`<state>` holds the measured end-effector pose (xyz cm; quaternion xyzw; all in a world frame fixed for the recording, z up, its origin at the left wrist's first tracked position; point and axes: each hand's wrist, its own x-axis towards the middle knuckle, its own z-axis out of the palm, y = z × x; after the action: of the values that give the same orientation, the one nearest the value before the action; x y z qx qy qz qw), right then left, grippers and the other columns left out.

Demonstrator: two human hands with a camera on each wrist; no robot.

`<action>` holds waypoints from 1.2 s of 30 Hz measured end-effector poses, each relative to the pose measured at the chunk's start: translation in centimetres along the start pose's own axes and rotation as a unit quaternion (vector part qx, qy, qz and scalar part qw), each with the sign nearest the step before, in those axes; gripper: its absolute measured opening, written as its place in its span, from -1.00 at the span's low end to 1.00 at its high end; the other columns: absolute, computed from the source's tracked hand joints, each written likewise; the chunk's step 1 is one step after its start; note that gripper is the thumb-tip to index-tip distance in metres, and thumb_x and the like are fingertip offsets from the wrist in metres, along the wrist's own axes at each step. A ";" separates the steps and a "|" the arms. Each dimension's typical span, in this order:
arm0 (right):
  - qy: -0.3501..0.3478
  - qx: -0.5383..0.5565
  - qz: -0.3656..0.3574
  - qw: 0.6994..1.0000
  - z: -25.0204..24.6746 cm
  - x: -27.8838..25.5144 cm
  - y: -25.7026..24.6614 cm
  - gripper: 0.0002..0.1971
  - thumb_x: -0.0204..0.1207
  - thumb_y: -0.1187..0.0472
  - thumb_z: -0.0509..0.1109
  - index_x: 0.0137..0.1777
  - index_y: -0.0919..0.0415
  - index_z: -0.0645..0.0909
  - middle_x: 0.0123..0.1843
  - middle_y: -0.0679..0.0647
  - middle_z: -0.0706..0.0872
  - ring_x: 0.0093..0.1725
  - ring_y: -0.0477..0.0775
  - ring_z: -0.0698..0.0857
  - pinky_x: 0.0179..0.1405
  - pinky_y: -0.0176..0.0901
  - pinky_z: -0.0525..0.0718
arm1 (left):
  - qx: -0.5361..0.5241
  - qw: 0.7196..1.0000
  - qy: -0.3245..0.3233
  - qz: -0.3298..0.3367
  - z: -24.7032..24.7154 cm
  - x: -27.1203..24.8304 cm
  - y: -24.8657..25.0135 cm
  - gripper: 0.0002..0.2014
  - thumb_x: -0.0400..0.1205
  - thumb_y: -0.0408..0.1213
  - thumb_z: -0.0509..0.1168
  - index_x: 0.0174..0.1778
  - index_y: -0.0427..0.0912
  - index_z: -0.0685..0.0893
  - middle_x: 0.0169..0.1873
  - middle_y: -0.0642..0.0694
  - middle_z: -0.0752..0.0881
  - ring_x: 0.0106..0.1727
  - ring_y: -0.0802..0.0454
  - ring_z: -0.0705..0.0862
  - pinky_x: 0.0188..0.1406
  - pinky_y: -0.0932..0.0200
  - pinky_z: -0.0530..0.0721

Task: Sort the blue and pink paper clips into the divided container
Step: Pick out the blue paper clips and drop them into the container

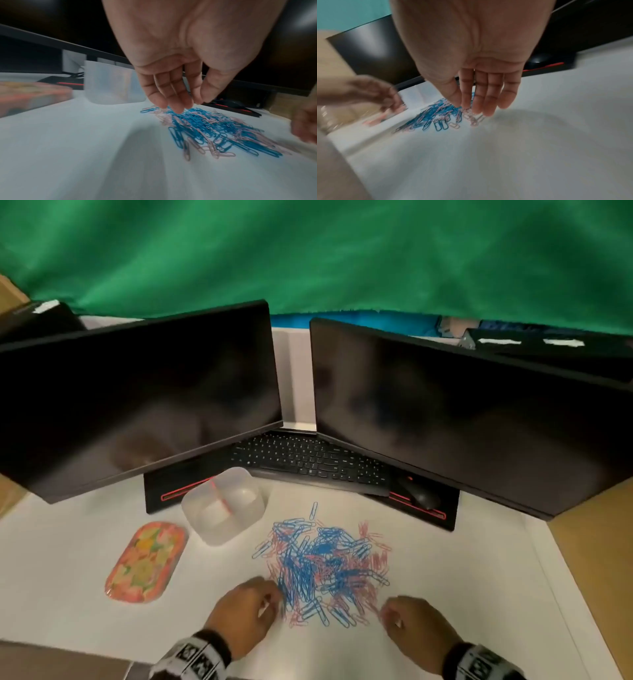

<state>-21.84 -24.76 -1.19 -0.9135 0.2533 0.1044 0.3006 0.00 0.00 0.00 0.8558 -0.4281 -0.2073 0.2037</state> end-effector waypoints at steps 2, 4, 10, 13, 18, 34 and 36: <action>-0.011 -0.035 -0.055 0.998 0.2 1.1 -1.4 -0.70 0.55 0.01 0.20 0.24 -0.14 0.57 0.25 -0.16 0.64 0.30 -0.10 0.58 0.32 -0.27 0.50 | 0.027 0.999 -0.004 0.034 0.9 1.3 1.5 -0.67 0.57 -0.17 0.18 0.22 0.19 0.63 0.11 0.22 0.58 0.14 0.21 0.60 0.19 0.32 0.55; -0.012 -0.081 -0.128 0.988 1.0 2.5 -3.2 -0.53 0.60 0.01 0.17 0.52 -0.07 0.36 0.56 -0.09 0.41 0.55 -0.04 0.34 0.56 -0.17 0.24 | 0.079 0.994 -0.018 0.072 1.8 2.5 2.7 -0.54 0.57 -0.15 0.16 0.44 0.08 0.51 0.34 0.09 0.53 0.33 0.07 0.55 0.32 0.20 0.52; -0.034 -0.238 -0.167 0.956 4.6 6.3 -5.9 -0.26 0.52 -0.34 0.07 0.65 -0.06 0.08 0.69 0.12 0.07 0.66 0.26 0.11 0.62 0.24 -0.20 | 0.255 0.959 -0.106 0.059 4.5 3.7 1.0 -0.40 0.55 0.17 0.09 0.51 0.04 0.43 0.51 -0.17 0.46 0.46 -0.23 0.51 0.22 -0.18 0.66; -0.086 -0.240 -0.112 0.961 5.4 7.0 -5.5 -0.21 0.48 -0.47 -0.01 0.64 -0.09 0.18 0.62 0.17 0.31 0.58 0.31 0.23 0.46 0.30 -0.03 | 0.268 0.952 -0.130 0.071 4.9 3.0 -1.5 -0.30 0.60 0.38 -0.05 0.63 0.12 0.24 0.63 -0.20 0.22 0.60 -0.23 0.14 0.49 -0.23 0.06; -0.055 -0.252 -0.109 0.960 4.0 5.6 -2.0 -0.22 0.48 -0.51 -0.04 0.64 -0.16 0.14 0.65 0.18 0.24 0.60 0.32 0.16 0.38 0.33 0.13 | 0.282 0.950 -0.115 0.074 3.3 1.8 -5.0 -0.22 0.54 0.47 -0.02 0.64 0.17 0.19 0.59 -0.24 0.33 0.60 -0.30 0.13 0.43 -0.23 -0.01; 0.086 -0.062 -0.127 0.986 1.7 13.1 -7.5 -0.76 0.58 0.24 0.24 0.13 0.17 0.69 0.02 0.07 0.69 0.05 0.09 0.59 0.06 -0.12 0.54 | 0.128 0.982 -0.024 0.134 0.7 10.1 0.6 -0.65 0.65 -0.18 0.17 0.36 0.04 0.56 0.20 0.01 0.60 0.24 -0.03 0.55 0.33 -0.02 0.51; 0.076 -0.055 -0.128 0.987 2.1 13.4 -7.9 -0.83 0.53 0.25 0.28 -0.02 0.20 0.71 -0.07 0.10 0.67 -0.02 0.12 0.59 -0.03 -0.10 0.57 | 0.167 0.975 -0.048 0.136 1.1 10.9 1.3 -0.64 0.69 -0.17 0.12 0.41 0.05 0.53 0.25 0.00 0.55 0.31 -0.05 0.49 0.39 -0.02 0.43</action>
<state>-6.40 -23.36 -3.53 -0.9588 0.1506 0.0094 0.2409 4.57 -9.85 -2.19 0.8006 -0.5780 -0.1447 0.0633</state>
